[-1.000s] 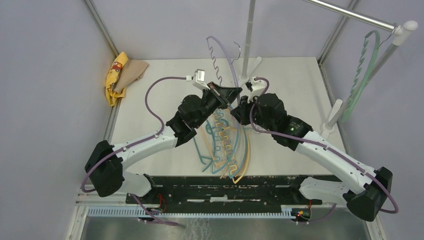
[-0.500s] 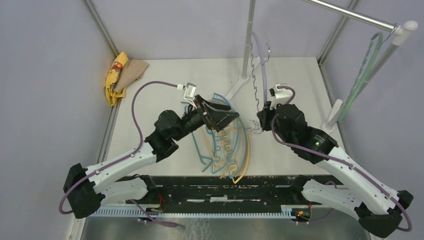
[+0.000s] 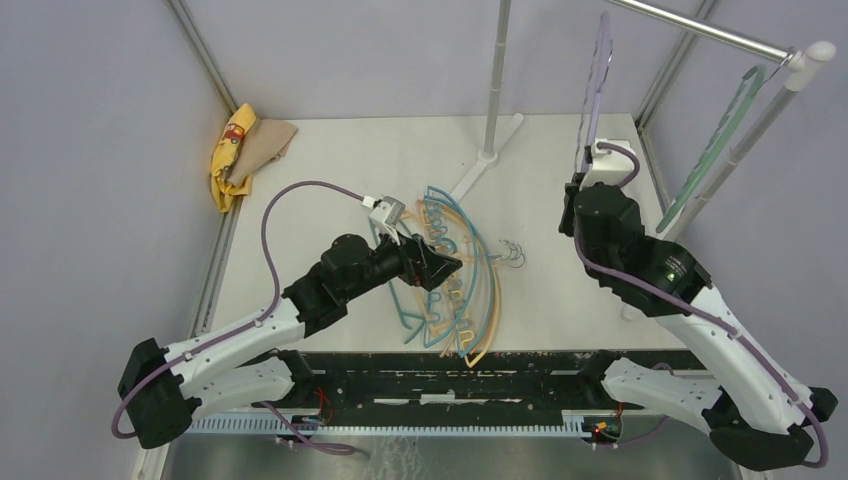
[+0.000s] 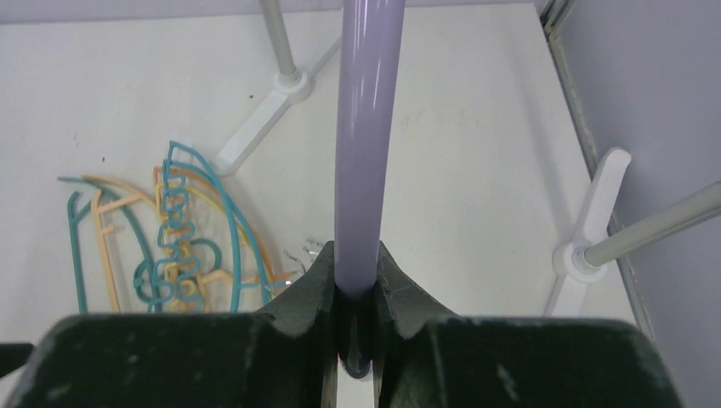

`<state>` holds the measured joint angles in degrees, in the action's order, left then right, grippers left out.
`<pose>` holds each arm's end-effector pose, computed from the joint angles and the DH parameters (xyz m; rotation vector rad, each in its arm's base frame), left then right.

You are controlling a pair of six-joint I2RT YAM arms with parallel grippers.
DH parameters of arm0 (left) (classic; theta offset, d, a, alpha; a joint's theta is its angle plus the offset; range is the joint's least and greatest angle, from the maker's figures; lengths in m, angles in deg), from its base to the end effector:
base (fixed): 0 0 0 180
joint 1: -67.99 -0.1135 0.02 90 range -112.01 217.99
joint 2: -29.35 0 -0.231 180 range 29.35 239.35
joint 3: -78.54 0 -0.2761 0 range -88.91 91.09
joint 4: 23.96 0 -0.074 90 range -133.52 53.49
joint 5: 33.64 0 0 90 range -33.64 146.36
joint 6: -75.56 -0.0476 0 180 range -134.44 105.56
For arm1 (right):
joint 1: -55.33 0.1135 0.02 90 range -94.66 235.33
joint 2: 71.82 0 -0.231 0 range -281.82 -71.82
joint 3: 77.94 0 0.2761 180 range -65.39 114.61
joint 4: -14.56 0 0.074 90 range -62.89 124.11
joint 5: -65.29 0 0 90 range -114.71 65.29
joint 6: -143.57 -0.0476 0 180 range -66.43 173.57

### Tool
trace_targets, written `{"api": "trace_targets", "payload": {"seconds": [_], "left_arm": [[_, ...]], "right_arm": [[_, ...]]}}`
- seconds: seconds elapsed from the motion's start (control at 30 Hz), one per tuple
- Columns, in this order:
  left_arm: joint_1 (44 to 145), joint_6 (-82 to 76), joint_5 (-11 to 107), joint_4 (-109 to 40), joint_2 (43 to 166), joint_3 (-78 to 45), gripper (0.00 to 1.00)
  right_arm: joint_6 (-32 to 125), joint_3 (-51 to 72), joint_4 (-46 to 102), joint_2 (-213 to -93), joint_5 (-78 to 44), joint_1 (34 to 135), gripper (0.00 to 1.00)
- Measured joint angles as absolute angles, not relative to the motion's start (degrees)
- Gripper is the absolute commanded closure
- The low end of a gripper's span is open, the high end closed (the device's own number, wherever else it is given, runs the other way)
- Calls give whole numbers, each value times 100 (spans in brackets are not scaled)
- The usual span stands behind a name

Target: Organize the hangers

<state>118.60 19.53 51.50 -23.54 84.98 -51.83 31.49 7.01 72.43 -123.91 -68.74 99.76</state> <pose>0.1778 -0.2228 0.2635 0.3307 1.7800 -1.1610 0.1717 0.1220 0.3998 0.1071 1.8766 0.0203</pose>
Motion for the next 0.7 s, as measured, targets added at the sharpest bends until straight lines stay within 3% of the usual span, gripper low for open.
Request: {"api": "trace_targets", "payload": {"seconds": [0.23, 0.7], "left_arm": [[11860, 1894, 5165, -2431, 8566, -5345, 1], [11860, 1886, 5176, -2641, 8223, -5550, 1]], "right_arm": [[3289, 1615, 7141, -13163, -6970, 9351, 99], [3184, 1667, 6581, -13840, -6376, 8201, 99]]}}
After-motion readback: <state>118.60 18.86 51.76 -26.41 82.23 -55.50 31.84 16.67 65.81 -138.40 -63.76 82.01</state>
